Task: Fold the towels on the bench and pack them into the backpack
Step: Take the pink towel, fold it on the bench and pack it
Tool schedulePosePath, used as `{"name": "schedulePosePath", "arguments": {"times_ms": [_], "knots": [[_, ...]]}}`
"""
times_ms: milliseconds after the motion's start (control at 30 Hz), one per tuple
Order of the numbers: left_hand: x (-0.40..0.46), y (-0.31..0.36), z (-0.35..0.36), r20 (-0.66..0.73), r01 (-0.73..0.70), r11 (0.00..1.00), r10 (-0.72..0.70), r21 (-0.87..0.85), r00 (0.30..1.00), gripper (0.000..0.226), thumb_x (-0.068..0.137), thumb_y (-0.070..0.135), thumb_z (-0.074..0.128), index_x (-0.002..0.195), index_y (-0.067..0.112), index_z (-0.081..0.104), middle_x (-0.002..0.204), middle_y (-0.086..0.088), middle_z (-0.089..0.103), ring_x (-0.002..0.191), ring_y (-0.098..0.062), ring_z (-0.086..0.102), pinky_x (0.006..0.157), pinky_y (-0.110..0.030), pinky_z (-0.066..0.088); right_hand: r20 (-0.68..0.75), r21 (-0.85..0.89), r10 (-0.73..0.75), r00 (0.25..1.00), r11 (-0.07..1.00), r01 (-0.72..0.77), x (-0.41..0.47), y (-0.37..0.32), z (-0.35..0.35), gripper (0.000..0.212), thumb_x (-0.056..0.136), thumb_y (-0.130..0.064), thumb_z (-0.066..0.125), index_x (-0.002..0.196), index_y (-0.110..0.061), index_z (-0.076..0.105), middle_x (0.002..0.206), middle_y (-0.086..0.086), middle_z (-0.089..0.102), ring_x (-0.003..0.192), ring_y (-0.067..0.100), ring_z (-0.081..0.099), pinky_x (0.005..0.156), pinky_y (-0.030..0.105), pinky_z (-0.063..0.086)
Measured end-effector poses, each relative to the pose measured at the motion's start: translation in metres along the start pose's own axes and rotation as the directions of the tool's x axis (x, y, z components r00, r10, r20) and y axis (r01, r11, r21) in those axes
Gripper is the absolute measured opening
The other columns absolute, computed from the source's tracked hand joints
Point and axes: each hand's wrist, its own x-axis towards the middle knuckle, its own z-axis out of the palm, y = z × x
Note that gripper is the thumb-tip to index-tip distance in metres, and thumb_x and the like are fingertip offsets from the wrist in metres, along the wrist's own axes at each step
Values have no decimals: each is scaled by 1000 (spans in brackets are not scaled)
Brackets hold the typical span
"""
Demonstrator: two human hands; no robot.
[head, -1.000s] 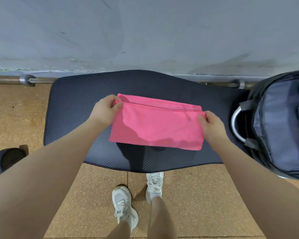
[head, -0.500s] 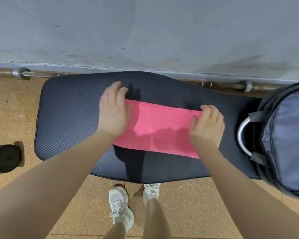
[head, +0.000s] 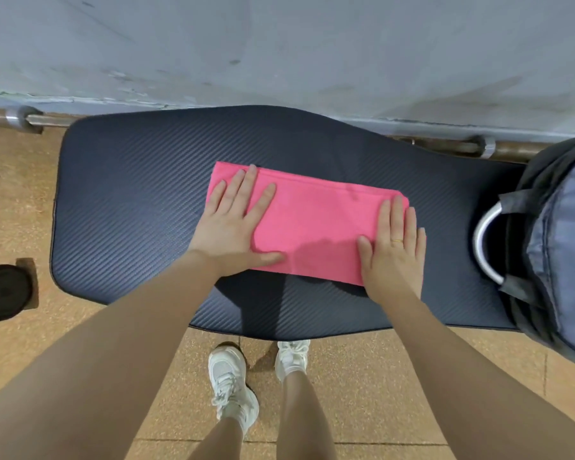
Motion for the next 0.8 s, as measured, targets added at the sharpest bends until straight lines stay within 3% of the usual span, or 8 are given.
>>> {"name": "schedulePosePath", "arguments": {"times_ms": [100,233,367,467,533,600,667,800], "knots": [[0,3,-13,95,32,999,-34,33,995,113,61,87,27,144,23,-17,150,-9,-28,142,-26,-19,112,-37,-18,76,108,31,997,993,-39,-8,8,-15,60,99,-34,22,148,-12,-5,158,4,-7,145,24,-3,118,38,3],[-7,24,-31,17,57,998,-57,-41,998,101,69,77,12,148,13,8,156,-9,-5,145,-25,-2,114,-38,-7,65,382,202,977,900,-212,-13,7,-41,54,93,-9,40,145,-10,22,151,9,23,136,27,24,104,41,31],[1,64,-31,9,-141,986,142,-84,990,80,81,58,20,143,9,28,152,-12,24,139,-32,26,114,-36,3,223,591,486,845,622,-514,-18,0,-41,44,91,-17,51,131,-4,37,125,15,51,113,33,50,85,38,42],[10,85,-22,66,-220,971,226,-92,972,82,76,61,12,147,21,8,157,-5,4,144,-25,6,113,-34,-7,351,727,506,788,384,-570,-15,-6,-34,42,84,-21,63,116,1,47,99,10,59,87,24,56,68,30,44],[13,94,-17,69,-196,975,204,-100,977,81,76,65,12,147,28,-1,157,-3,-5,145,-23,-3,113,-33,-10,391,806,461,797,247,-538,-14,-7,-35,34,80,-17,66,107,2,56,86,4,59,76,18,55,62,28,43],[16,102,-13,95,-174,983,180,-63,979,76,85,62,29,146,31,-3,156,-4,-12,144,-24,-10,114,-36,-10,356,840,398,846,260,-476,-16,-5,-40,27,80,-11,64,105,-1,59,78,-2,56,76,17,54,67,28,44],[19,109,-14,154,-136,989,144,-57,978,79,87,57,42,147,32,-2,155,-5,-17,143,-25,-15,115,-38,-10,245,839,340,908,395,-374,-21,-2,-47,28,81,-10,62,108,-6,57,81,-2,55,80,19,54,72,29,41],[19,113,-25,157,-97,986,118,-134,980,81,87,56,46,147,30,-2,156,-3,-16,143,-23,-15,114,-35,-12,54,708,183,982,686,-167,-29,-17,-66,47,88,-15,54,133,-23,43,108,2,44,70,8,48,71,22,35]]}}
